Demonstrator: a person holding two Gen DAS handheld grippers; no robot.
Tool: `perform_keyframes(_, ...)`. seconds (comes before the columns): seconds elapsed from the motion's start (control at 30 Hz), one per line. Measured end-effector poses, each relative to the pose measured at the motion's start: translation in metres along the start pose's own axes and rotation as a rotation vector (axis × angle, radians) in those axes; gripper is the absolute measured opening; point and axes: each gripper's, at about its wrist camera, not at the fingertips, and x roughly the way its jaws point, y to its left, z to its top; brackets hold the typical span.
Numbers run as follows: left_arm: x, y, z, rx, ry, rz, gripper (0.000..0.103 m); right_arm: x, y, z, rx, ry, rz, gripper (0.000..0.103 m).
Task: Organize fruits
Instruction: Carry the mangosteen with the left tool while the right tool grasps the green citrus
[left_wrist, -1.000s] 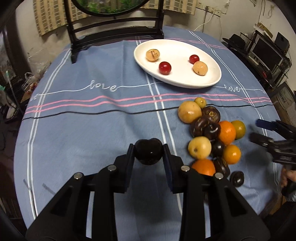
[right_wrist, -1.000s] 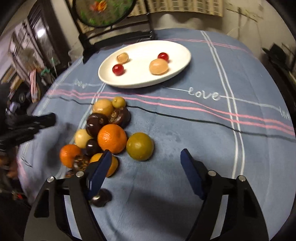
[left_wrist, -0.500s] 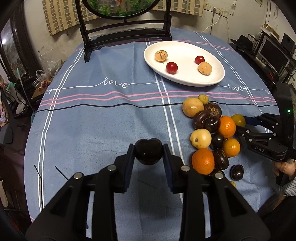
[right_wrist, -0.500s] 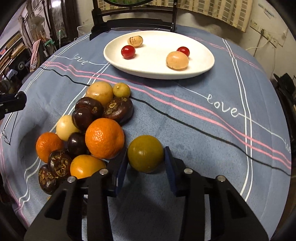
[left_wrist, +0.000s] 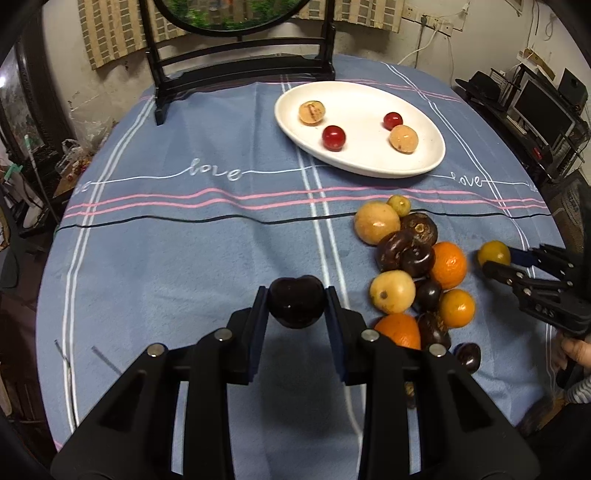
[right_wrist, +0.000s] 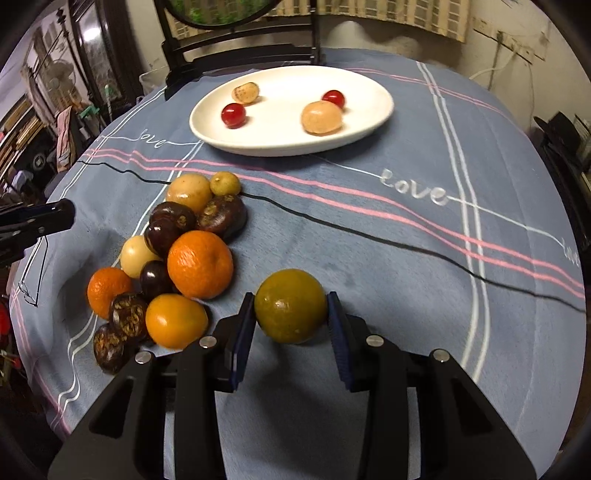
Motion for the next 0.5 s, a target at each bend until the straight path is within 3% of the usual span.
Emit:
perform_keyframes(0.3,0.029,-0.027,0.033,0.061,0.016,-0.059,0.031,-0.03,-0.037,0.007,0.118,-0.05,-0.018,0.039)
perform_keyframes(0.5,0.049,-0.037,0.074,0.107,0.01,-0.059,0.031,-0.027,-0.043,0.049,0.13,-0.1,0.003,0.039)
